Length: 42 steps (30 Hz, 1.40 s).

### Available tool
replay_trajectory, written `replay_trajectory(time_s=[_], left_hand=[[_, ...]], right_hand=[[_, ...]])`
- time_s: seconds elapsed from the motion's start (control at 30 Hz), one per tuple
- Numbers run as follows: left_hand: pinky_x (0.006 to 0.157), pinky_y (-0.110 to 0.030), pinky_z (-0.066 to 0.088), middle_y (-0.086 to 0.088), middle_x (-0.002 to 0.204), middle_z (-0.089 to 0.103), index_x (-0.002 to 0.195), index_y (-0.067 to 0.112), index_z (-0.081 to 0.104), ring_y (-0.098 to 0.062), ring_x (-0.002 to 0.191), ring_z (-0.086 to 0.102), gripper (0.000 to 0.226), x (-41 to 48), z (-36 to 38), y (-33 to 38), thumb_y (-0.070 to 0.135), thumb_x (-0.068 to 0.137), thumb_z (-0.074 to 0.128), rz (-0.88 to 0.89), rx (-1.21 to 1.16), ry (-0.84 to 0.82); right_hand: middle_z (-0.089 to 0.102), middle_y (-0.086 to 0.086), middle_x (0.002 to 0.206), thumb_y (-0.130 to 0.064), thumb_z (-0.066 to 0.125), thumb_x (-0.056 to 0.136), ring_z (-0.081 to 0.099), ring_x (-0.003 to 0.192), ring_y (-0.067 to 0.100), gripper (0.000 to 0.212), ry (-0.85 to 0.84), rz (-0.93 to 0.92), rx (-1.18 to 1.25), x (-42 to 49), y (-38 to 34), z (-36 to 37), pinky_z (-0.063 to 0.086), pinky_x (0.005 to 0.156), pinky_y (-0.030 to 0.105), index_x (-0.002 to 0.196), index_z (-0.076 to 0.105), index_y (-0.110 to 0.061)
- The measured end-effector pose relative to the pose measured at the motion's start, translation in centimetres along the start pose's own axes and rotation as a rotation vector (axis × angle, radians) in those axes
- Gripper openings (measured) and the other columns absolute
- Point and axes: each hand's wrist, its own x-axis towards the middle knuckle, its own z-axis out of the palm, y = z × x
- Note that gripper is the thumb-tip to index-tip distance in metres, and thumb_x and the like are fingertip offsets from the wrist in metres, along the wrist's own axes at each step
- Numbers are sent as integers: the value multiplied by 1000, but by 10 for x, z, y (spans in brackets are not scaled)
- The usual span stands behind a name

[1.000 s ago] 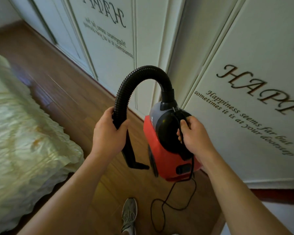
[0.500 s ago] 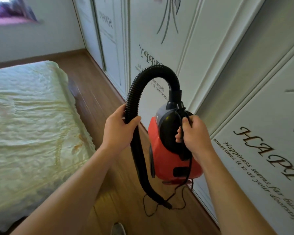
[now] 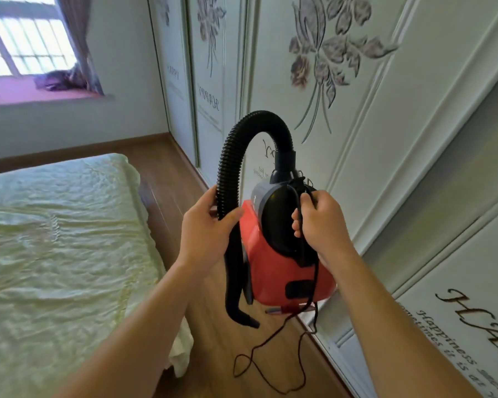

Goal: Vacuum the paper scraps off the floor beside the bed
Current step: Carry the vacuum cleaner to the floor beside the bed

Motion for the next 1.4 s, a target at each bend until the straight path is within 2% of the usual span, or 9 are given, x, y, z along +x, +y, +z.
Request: replay_trajectory(time_s=[0.13, 0.3, 0.4, 0.47, 0.63, 0.77, 0.97, 1.17, 1.4], left_hand=[[68, -15, 52, 12, 86, 67, 111, 45, 61, -3, 77, 64, 42, 35, -12, -3, 11, 90, 72, 49, 49, 29], [77, -21, 57, 19, 87, 65, 139, 30, 56, -4, 81, 64, 61, 78, -18, -18, -2, 88, 65, 30, 149, 34], [76, -30, 60, 4, 89, 64, 127, 59, 53, -17, 83, 64, 83, 104, -15, -27, -11, 84, 63, 24, 144, 81], [77, -31, 60, 7, 92, 66, 120, 70, 48, -15, 86, 64, 92, 126, -14, -36, -12, 82, 63, 20, 180, 120], [80, -14, 54, 13, 109, 66, 143, 42, 45, 0, 93, 64, 77, 185, -12, -52, -7, 87, 64, -3, 232, 213], [80, -20, 58, 12, 112, 69, 152, 36, 41, -4, 91, 68, 78, 222, -26, -67, -2, 89, 66, -44, 226, 280], [76, -10, 52, 18, 99, 71, 119, 35, 61, 2, 91, 69, 45, 280, -56, -92, 6, 87, 73, -35, 223, 382], [78, -28, 60, 8, 87, 75, 102, 20, 72, -6, 82, 72, 15, 355, -108, -144, 15, 88, 74, -89, 232, 383], [67, -24, 60, 1, 88, 75, 108, 25, 70, -14, 74, 73, 17, 437, -148, -163, 14, 95, 67, -71, 169, 346]], right_hand=[[60, 3, 68, -23, 41, 106, 56, 49, 11, 21, -3, -44, 18, 34, -13, 26, 47, 48, 23, 88, 52, -19], [63, 4, 72, -27, 42, 105, 60, 52, 8, 22, -43, -69, 37, 87, -14, 60, 50, 51, 23, 91, 54, -17], [63, 6, 74, -26, 42, 105, 60, 52, 8, 22, -102, -80, 62, 127, -15, 80, 50, 50, 22, 96, 56, -13], [63, 7, 74, -25, 42, 105, 59, 50, 7, 23, -145, -87, 76, 154, -18, 93, 50, 48, 21, 98, 57, -9], [62, 5, 73, -24, 43, 106, 58, 50, 8, 20, -237, -87, 119, 216, -30, 124, 49, 49, 21, 95, 56, -14], [62, 5, 72, -24, 44, 105, 58, 49, 7, 21, -301, -114, 106, 257, -44, 155, 51, 49, 23, 94, 56, -11], [64, 5, 71, -25, 45, 105, 59, 51, 9, 21, -329, -153, 62, 310, -54, 220, 55, 56, 30, 89, 56, -15], [65, 3, 72, -27, 45, 105, 62, 54, 11, 21, -316, -166, 17, 363, -61, 299, 56, 59, 32, 90, 58, -20], [64, 4, 70, -28, 45, 104, 61, 52, 10, 22, -297, -184, 16, 422, -86, 366, 54, 56, 30, 90, 58, -16]])
